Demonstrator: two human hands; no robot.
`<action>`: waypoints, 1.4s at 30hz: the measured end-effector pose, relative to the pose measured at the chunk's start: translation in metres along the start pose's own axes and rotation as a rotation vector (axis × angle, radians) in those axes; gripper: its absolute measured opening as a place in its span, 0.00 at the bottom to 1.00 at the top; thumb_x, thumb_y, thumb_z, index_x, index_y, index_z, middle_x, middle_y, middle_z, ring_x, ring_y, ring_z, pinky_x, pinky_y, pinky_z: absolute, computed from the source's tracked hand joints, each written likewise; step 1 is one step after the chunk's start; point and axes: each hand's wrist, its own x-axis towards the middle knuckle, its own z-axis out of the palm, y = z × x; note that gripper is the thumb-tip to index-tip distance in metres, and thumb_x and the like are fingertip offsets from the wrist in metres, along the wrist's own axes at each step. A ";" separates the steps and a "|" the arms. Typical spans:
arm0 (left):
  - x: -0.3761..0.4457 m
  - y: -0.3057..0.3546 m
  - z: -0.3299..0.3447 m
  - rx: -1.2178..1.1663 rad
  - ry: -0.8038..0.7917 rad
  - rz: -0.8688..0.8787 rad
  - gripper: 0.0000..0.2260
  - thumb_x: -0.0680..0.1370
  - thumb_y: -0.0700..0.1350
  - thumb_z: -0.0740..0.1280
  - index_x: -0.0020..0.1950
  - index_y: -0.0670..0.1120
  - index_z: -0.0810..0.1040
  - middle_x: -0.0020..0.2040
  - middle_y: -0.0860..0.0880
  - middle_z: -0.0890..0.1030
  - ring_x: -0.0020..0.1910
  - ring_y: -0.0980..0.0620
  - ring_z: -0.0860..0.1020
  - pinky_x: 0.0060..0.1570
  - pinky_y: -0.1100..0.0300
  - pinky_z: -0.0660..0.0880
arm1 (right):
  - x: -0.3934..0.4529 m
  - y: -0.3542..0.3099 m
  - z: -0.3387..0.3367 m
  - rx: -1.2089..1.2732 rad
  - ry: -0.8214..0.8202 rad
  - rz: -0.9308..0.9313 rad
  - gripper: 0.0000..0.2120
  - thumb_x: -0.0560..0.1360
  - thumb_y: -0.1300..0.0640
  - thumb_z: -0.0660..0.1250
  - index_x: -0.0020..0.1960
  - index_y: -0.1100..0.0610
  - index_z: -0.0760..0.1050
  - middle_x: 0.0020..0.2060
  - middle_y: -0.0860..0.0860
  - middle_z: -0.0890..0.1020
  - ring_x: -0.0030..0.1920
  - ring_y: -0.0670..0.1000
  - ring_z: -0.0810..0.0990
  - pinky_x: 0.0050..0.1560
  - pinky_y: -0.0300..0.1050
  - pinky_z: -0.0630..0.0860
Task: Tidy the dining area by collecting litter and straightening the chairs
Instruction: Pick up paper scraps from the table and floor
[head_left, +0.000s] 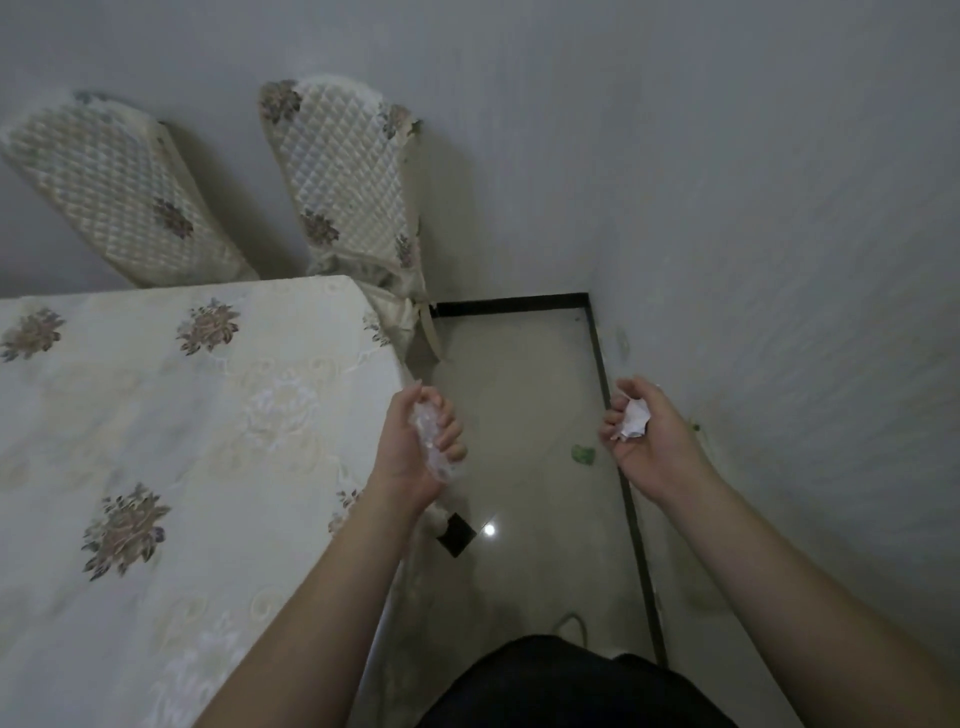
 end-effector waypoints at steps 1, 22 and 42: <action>0.007 -0.003 0.006 0.002 0.003 -0.009 0.10 0.73 0.52 0.64 0.36 0.48 0.70 0.29 0.51 0.66 0.22 0.56 0.62 0.20 0.65 0.59 | 0.005 -0.008 -0.001 0.002 0.000 -0.005 0.05 0.78 0.56 0.63 0.44 0.55 0.71 0.28 0.48 0.70 0.26 0.45 0.67 0.26 0.36 0.68; 0.194 0.053 0.059 0.152 -0.071 -0.130 0.11 0.73 0.54 0.65 0.35 0.49 0.73 0.31 0.51 0.70 0.24 0.55 0.65 0.21 0.65 0.63 | 0.134 -0.082 0.046 -0.116 0.106 -0.103 0.04 0.75 0.56 0.66 0.43 0.56 0.75 0.30 0.49 0.73 0.29 0.46 0.70 0.29 0.38 0.70; 0.347 -0.018 0.034 0.160 0.079 -0.244 0.10 0.73 0.53 0.61 0.37 0.48 0.71 0.31 0.50 0.70 0.24 0.55 0.64 0.25 0.65 0.57 | 0.326 -0.074 -0.031 -0.931 0.255 -0.341 0.08 0.78 0.51 0.62 0.42 0.46 0.77 0.25 0.42 0.74 0.26 0.41 0.71 0.27 0.32 0.69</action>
